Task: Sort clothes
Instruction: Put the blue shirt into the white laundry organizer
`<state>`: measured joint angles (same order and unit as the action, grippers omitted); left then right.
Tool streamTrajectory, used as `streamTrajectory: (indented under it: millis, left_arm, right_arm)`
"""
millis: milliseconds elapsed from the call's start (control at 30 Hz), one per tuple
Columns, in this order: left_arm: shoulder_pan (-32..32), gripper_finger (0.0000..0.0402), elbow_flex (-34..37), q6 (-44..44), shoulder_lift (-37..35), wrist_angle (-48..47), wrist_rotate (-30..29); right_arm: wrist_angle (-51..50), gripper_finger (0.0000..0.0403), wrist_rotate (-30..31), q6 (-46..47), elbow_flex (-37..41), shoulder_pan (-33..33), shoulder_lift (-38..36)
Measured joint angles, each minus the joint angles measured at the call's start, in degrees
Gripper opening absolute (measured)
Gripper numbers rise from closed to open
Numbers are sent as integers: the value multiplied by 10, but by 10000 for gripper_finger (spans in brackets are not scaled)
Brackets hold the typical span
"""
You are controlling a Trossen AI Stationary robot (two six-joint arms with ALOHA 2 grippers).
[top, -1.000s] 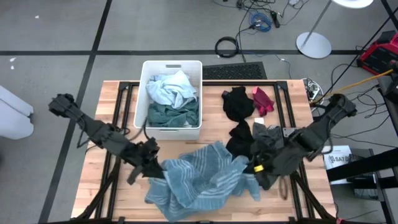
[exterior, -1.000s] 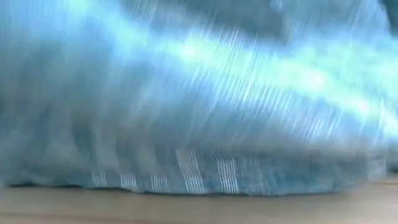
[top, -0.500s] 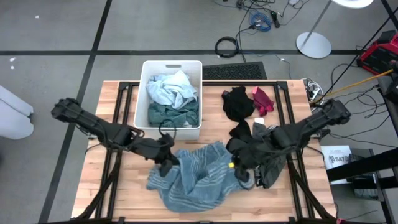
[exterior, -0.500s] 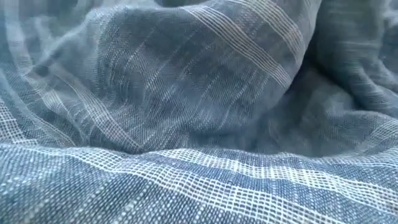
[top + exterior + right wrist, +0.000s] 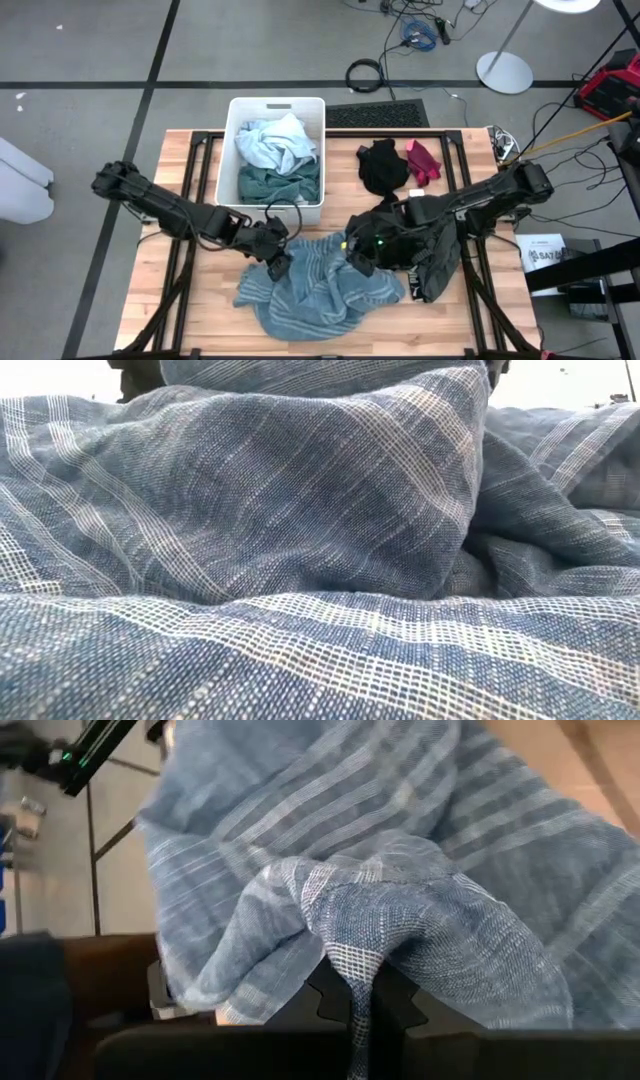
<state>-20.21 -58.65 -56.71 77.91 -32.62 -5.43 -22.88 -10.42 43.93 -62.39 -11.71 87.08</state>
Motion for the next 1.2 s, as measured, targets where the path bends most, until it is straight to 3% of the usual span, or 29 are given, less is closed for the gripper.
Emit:
streamTrajectory:
  millis: [167, 367, 567, 733, 867, 1067, 1200]
  left_arm:
    - [0, 136, 0, -33, 0, 0, -7]
    - [15, 199, 0, -19, -8, 1, 22]
    - [26, 212, 0, 59, -38, -2, 67]
    - [38, 212, 0, 81, -81, -56, 40]
    - [56, 212, 0, 112, -128, -88, 37]
    - [75, 212, 0, 158, -198, -84, 36]
    - [83, 212, 0, 170, -229, -77, 35]
  right_arm:
    - [-2, 16, -2, 18, 0, 17, 0]
    - [-14, 105, -5, 39, 0, 25, 0]
    - [-26, 228, -12, 47, 0, 24, 0]
    - [-28, 298, -68, 57, 0, 32, -3]
    - [-27, 318, -80, 83, 0, 39, -14]
    - [-35, 317, -46, 121, 0, 42, -45]
    - [-96, 315, -24, 193, 0, -10, -77]
